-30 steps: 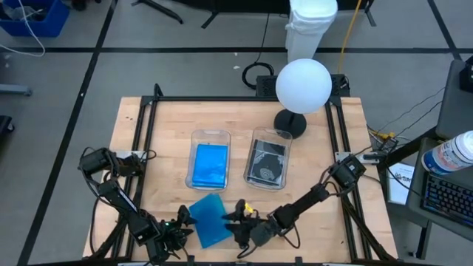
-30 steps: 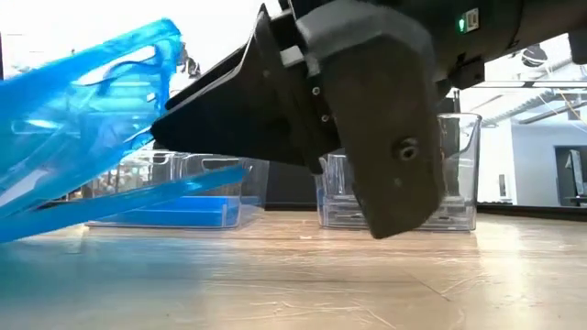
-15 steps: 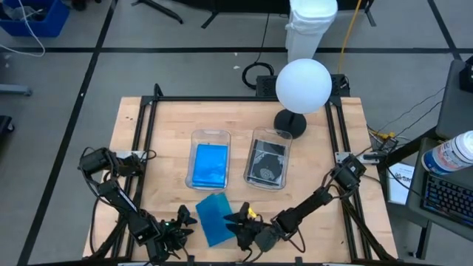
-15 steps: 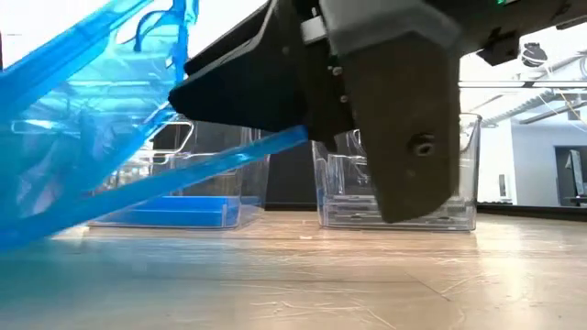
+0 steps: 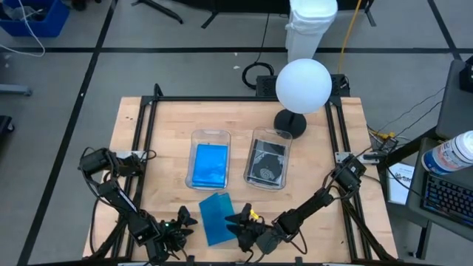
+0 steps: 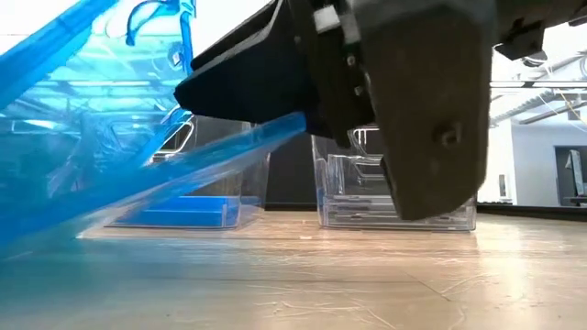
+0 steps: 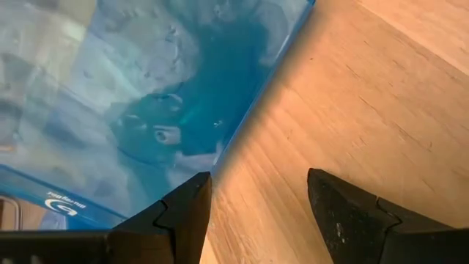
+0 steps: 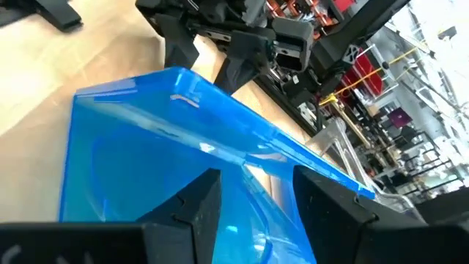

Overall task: Pick & place jewel cases by type
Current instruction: Put the blue CD case into the left transparent bin

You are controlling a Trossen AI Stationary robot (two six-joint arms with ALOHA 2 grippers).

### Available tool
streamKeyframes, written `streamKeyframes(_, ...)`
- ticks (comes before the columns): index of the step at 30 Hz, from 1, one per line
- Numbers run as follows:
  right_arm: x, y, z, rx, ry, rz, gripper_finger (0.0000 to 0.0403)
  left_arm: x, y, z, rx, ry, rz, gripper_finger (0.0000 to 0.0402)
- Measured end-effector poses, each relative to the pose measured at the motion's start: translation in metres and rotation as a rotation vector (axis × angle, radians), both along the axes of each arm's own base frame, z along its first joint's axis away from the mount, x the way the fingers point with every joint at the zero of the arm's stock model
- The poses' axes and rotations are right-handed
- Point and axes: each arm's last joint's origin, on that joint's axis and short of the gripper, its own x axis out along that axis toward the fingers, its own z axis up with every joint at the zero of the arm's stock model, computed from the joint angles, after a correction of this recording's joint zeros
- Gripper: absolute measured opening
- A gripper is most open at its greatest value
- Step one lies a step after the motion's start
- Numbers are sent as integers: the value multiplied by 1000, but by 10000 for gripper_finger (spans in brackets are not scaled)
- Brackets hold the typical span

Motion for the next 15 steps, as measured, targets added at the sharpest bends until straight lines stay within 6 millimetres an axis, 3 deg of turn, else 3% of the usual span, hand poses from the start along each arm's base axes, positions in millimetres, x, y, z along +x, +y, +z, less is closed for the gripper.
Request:
streamKeyframes(7, -2, 4, 6, 117, -43, 13, 162, 0, 0, 0, -1, 3, -2, 232)
streamKeyframes(15, -16, 6, 35, 398, 14, 2, 160, 1, 0, 0, 13, 14, -22, 232)
